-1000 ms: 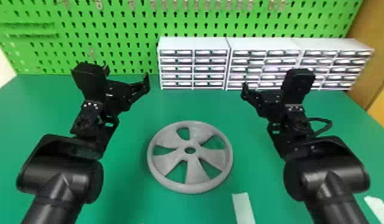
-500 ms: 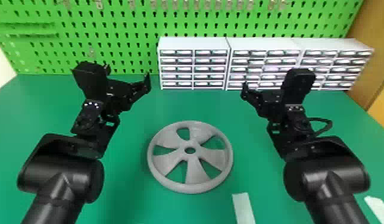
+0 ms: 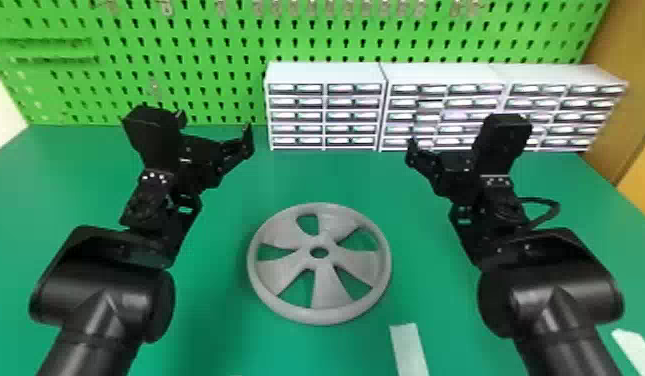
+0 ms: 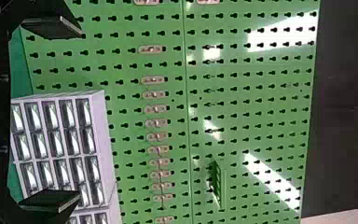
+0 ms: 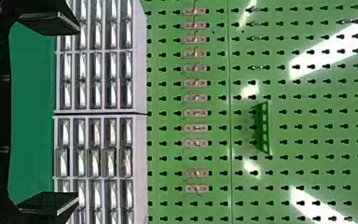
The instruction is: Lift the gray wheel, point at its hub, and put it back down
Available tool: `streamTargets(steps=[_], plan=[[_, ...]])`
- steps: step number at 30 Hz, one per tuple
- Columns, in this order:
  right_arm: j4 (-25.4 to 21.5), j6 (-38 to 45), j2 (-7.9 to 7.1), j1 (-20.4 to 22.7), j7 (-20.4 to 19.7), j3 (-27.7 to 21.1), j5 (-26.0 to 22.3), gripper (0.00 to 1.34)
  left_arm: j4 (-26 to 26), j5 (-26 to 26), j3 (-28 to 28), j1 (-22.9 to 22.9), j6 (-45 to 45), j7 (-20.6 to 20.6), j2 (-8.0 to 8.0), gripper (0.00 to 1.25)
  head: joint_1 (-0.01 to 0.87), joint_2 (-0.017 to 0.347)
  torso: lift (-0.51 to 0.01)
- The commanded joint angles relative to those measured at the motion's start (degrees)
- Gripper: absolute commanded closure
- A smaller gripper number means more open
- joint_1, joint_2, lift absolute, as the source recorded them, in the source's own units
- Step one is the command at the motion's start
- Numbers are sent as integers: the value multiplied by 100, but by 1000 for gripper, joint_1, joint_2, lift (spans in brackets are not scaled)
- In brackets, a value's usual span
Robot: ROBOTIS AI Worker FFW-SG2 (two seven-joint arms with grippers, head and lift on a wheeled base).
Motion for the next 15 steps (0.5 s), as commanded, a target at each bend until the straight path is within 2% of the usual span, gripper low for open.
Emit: streamTargets(steps=[1, 15], plan=[[-3, 10, -14, 23, -2, 0, -9, 55, 0, -1, 17, 21, 1, 0, 0, 76, 692, 48, -88], [-3, 10, -23, 23, 7, -18, -88, 55, 0, 52, -18, -14, -8, 0, 0, 76, 692, 48, -88]])
